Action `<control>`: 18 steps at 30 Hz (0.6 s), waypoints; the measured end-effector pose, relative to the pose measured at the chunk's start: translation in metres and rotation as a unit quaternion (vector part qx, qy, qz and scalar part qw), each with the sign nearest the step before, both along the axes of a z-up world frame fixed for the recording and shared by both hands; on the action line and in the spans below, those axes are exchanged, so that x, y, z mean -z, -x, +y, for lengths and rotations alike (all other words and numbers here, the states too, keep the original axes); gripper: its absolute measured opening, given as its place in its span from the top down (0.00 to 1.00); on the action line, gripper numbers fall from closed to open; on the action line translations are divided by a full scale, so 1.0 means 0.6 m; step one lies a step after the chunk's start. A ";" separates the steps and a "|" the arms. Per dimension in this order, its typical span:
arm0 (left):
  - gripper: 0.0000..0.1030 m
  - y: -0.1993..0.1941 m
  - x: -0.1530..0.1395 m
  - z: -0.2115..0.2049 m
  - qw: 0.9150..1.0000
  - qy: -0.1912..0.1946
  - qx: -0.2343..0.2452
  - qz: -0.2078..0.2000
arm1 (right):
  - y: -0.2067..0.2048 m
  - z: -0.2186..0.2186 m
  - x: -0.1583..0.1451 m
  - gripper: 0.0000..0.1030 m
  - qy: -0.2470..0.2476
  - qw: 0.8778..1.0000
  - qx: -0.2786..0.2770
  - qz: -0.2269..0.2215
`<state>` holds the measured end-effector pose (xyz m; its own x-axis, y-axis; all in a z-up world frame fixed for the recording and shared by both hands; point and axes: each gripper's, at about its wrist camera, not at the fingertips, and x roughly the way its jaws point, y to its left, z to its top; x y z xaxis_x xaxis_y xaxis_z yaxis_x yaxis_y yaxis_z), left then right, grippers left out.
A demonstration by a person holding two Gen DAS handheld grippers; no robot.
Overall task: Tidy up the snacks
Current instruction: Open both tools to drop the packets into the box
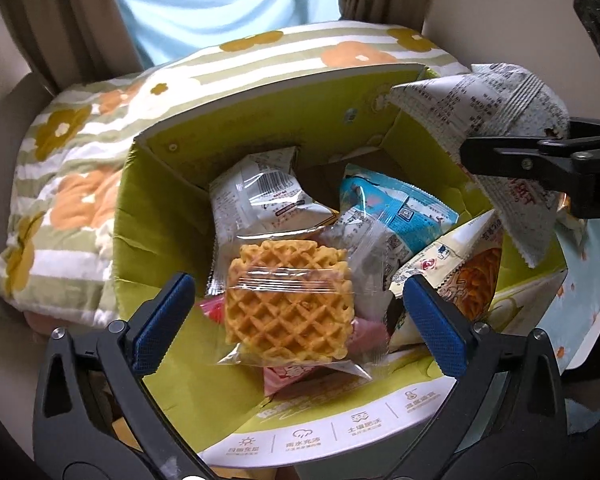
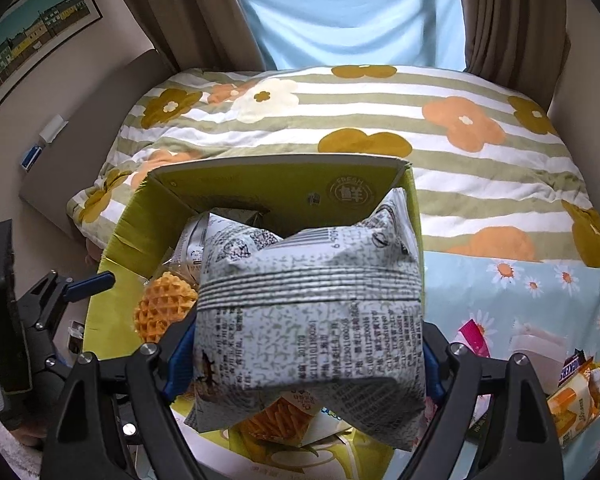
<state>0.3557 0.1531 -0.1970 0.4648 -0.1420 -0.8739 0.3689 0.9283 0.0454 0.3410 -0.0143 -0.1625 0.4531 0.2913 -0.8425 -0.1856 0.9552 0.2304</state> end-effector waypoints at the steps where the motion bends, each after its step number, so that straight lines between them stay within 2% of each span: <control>1: 0.00 -0.001 -0.001 0.000 1.000 0.000 -0.001 0.000 | -0.005 0.004 0.002 0.17 -0.001 1.000 -0.005 0.001; 4: 0.00 -0.002 -0.009 0.005 1.000 0.011 -0.007 -0.001 | -0.010 0.012 0.006 0.09 0.007 1.000 -0.014 -0.005; 7: 0.00 -0.002 -0.014 0.008 1.000 0.024 -0.014 0.002 | -0.011 0.015 0.001 0.03 0.008 0.999 -0.009 -0.031; 9: 0.00 0.000 -0.013 0.007 1.000 0.022 -0.016 0.003 | -0.006 0.011 -0.004 0.03 -0.003 0.999 -0.012 -0.039; 14: 0.00 0.008 -0.013 0.004 1.000 0.023 -0.016 0.004 | 0.008 0.005 -0.002 0.03 0.019 0.999 -0.017 -0.030; 18: 0.00 0.014 -0.018 0.002 0.999 0.025 -0.021 0.003 | 0.019 0.000 -0.006 0.03 0.012 0.999 -0.021 -0.025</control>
